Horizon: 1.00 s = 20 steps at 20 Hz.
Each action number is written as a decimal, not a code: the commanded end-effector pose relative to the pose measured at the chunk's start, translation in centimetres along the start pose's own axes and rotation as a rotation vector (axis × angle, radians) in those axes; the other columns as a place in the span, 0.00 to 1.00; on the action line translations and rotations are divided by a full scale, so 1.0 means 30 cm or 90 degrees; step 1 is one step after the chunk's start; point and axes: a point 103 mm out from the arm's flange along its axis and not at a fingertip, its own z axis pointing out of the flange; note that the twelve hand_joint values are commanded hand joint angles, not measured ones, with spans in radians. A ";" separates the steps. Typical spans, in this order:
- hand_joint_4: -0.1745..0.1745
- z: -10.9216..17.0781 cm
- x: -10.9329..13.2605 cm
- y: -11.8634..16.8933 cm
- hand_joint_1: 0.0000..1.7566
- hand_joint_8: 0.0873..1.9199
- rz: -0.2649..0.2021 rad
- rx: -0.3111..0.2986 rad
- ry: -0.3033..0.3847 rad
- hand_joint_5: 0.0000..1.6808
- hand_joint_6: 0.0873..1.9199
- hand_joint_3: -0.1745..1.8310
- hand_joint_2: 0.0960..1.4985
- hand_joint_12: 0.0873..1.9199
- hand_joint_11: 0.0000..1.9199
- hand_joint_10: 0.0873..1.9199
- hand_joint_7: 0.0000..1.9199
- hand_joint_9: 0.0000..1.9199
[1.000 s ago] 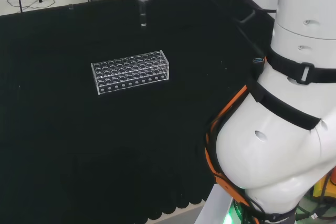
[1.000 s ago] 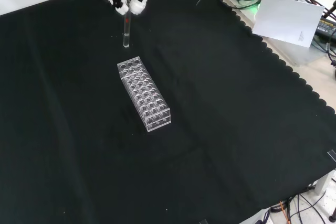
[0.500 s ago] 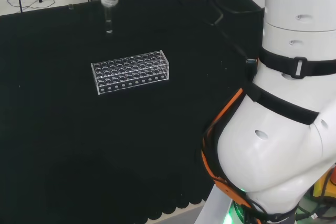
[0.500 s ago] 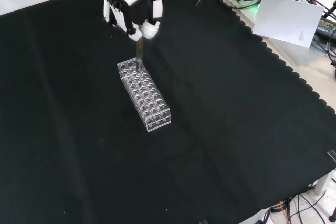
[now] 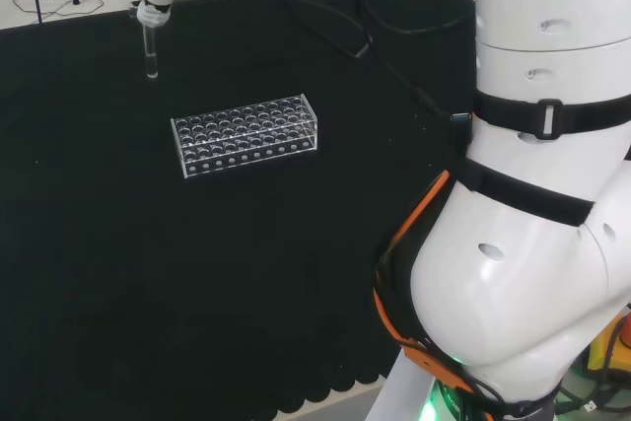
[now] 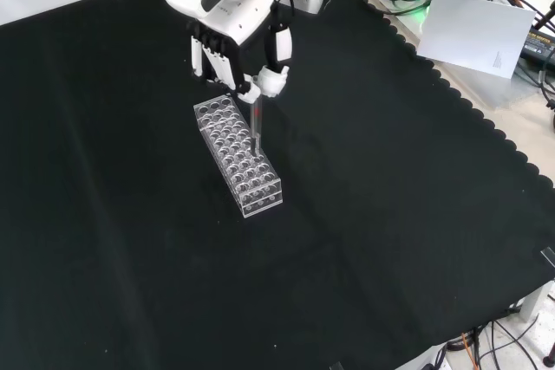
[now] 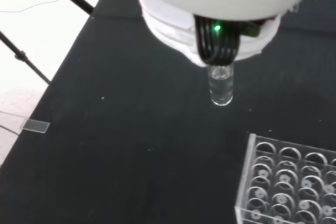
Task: Shake the test tube.
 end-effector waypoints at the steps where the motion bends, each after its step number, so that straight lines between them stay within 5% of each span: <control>1: 0.00 0.007 -0.042 -0.003 0.82 0.30 0.016 0.006 -0.004 0.82 0.21 0.47 0.31 0.59 0.49 0.03 0.75 0.78; 13: 0.00 -0.013 -0.421 -0.114 0.82 0.30 0.159 -0.001 -0.020 0.82 0.21 0.47 0.31 0.59 0.49 0.03 0.75 0.78; 20: 0.00 -0.047 -0.563 -0.181 0.82 0.30 0.209 -0.009 -0.039 0.82 0.21 0.47 0.31 0.59 0.49 0.02 0.75 0.78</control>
